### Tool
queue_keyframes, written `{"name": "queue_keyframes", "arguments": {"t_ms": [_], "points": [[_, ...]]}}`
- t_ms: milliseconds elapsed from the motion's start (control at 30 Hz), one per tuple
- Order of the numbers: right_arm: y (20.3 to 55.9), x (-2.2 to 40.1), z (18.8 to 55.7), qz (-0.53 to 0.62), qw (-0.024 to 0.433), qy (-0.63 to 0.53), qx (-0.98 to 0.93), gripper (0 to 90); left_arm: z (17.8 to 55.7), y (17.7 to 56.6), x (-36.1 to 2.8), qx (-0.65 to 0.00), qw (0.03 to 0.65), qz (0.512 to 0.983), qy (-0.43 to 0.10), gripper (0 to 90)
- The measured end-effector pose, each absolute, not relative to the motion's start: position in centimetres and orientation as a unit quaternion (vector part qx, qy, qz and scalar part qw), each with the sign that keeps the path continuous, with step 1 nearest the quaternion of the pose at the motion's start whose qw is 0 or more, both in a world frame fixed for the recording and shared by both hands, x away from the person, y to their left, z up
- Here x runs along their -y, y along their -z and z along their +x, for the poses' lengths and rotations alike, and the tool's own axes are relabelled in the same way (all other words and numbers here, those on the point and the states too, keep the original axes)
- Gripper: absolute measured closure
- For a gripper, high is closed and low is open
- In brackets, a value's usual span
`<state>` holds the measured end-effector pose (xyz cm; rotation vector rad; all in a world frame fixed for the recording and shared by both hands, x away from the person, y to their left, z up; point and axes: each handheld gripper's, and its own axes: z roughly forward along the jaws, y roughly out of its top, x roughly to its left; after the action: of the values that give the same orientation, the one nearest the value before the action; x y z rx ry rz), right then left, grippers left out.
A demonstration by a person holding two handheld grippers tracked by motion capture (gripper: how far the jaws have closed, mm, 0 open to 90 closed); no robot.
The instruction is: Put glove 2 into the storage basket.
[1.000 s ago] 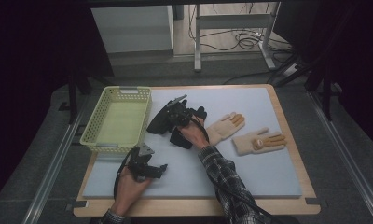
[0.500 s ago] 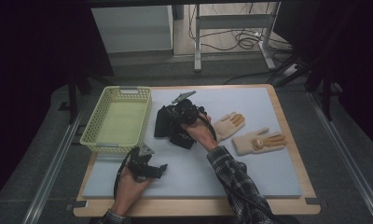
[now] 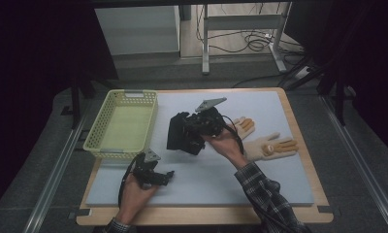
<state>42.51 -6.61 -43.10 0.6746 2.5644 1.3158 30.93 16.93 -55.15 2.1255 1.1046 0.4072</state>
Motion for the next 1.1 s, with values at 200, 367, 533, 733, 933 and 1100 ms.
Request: {"name": "queue_keyframes", "arguments": {"t_ms": [200,367,533,733,933,1100], "points": [[43.7,9.5,39.3,0.209,0.078,-0.446,-0.867,83.2,30.9,55.2,-16.9,-0.429,0.35,0.818,-0.157,6.4],[44.6,12.4,36.3,0.198,0.064,-0.455,-0.866,83.1,30.9,55.2,-16.9,-0.428,0.35,0.818,-0.157,6.4],[46.0,14.5,33.7,0.187,0.052,-0.448,-0.873,83.0,30.9,55.2,-16.9,-0.43,0.351,0.817,-0.156,6.4],[50.1,16.4,32.2,0.208,0.021,-0.413,-0.886,64.1,30.9,55.2,-16.9,-0.429,0.35,0.818,-0.156,6.4],[50.1,19.3,32.5,0.263,0.063,-0.42,-0.867,57.6,30.9,55.2,-16.9,-0.429,0.349,0.818,-0.156,6.4],[50.8,20.5,33.0,0.297,0.088,-0.396,-0.865,71.3,30.9,55.2,-16.9,-0.429,0.349,0.818,-0.156,6.4]]}}
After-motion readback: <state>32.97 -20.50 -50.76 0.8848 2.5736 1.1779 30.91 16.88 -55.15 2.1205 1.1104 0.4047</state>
